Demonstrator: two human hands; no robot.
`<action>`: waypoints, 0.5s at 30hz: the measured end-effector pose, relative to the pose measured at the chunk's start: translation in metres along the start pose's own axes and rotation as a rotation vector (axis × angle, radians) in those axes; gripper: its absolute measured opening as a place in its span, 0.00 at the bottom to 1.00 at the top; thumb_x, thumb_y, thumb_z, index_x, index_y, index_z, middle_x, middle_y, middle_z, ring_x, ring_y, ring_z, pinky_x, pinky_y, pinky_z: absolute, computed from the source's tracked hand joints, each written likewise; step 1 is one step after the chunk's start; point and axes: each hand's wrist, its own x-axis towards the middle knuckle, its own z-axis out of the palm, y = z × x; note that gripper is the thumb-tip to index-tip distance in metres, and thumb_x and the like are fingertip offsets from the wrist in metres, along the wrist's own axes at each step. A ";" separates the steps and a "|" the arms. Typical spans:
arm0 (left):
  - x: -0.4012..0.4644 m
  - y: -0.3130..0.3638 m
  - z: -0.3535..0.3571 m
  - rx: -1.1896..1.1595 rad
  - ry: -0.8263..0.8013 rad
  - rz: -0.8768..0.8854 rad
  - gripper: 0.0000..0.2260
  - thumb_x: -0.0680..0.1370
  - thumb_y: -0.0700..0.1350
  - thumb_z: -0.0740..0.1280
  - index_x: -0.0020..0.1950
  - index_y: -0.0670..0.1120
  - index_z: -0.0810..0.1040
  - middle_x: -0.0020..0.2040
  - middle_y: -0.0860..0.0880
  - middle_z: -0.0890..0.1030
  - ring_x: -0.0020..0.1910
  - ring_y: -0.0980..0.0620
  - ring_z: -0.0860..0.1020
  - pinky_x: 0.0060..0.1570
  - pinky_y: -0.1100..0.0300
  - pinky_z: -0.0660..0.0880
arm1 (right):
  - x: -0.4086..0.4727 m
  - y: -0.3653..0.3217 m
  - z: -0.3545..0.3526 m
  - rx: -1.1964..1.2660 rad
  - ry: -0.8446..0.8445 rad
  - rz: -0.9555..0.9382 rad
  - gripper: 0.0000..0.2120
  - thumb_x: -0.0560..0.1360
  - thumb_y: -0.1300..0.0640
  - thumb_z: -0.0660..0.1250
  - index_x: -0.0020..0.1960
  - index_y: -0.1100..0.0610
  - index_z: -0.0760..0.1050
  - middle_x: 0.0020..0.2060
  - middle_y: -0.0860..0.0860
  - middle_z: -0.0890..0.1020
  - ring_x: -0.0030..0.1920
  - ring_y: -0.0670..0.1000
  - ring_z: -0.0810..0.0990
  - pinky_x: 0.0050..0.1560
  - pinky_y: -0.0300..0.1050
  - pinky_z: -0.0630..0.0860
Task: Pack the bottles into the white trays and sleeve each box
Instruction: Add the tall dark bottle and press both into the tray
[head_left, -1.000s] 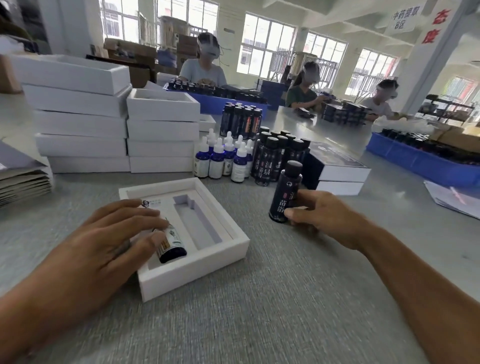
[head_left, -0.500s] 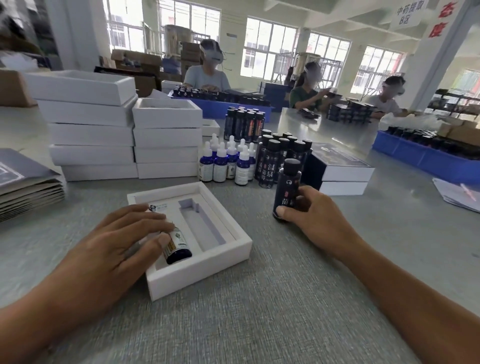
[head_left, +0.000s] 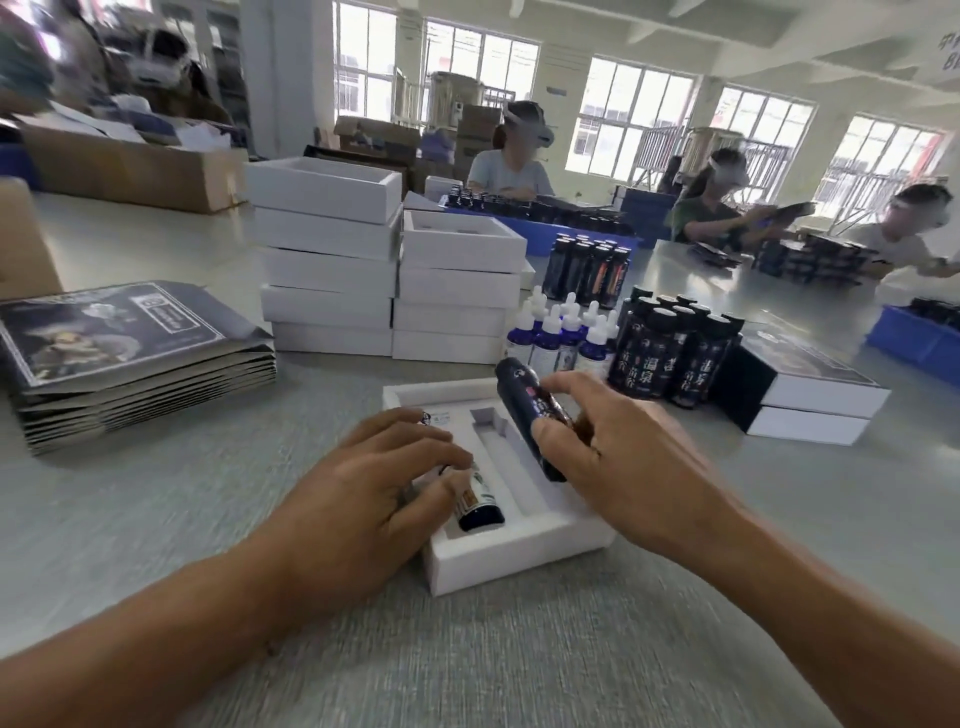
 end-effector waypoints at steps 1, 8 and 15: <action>0.000 0.001 0.000 0.002 -0.002 -0.001 0.23 0.76 0.69 0.50 0.62 0.64 0.78 0.64 0.68 0.73 0.71 0.69 0.58 0.68 0.70 0.57 | 0.003 -0.003 0.001 -0.037 -0.016 -0.004 0.15 0.80 0.43 0.57 0.65 0.44 0.70 0.35 0.44 0.80 0.31 0.41 0.76 0.31 0.42 0.69; 0.000 0.004 -0.002 0.022 -0.035 -0.025 0.23 0.77 0.68 0.51 0.64 0.63 0.77 0.66 0.67 0.73 0.71 0.70 0.56 0.68 0.68 0.56 | 0.009 -0.013 0.013 -0.242 -0.059 -0.052 0.15 0.77 0.41 0.60 0.56 0.49 0.76 0.40 0.46 0.81 0.36 0.41 0.76 0.32 0.34 0.65; 0.000 0.005 -0.004 0.012 -0.058 -0.045 0.18 0.81 0.63 0.55 0.65 0.61 0.76 0.66 0.66 0.73 0.73 0.66 0.56 0.73 0.59 0.60 | 0.000 -0.012 0.016 -0.325 -0.057 -0.068 0.24 0.76 0.33 0.57 0.62 0.46 0.77 0.45 0.44 0.77 0.41 0.43 0.74 0.39 0.43 0.70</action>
